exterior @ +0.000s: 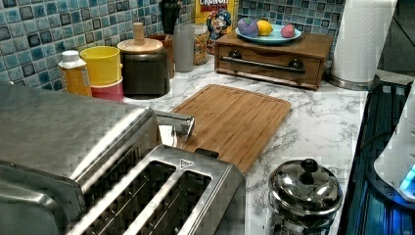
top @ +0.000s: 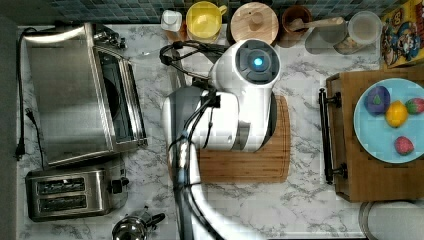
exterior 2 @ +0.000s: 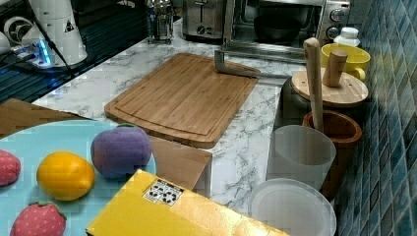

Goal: Close the oven.

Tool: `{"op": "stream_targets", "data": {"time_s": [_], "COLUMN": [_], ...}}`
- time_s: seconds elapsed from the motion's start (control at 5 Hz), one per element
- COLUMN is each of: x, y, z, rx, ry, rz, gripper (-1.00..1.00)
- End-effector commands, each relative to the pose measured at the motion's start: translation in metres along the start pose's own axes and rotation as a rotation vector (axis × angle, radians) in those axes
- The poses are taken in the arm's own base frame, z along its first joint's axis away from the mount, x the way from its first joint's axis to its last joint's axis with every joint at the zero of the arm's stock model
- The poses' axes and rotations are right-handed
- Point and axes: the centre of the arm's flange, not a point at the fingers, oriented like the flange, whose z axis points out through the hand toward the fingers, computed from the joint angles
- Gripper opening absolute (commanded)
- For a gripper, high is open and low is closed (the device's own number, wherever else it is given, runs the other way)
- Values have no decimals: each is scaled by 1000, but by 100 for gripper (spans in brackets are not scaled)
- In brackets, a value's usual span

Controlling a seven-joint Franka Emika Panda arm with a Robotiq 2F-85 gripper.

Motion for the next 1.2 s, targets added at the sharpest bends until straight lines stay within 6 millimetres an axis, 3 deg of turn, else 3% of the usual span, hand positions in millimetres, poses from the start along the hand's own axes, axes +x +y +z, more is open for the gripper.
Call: {"op": "stream_targets", "data": {"time_s": [0.2,0.6,1.2], "x": [63,89,108], "y": [21,15,6], "z": [9,39,106], "rx": [284,390,459], "ry": [-9,20,88], "rz": [-236,-294,-342], "gripper": [-100,-100,-100]}}
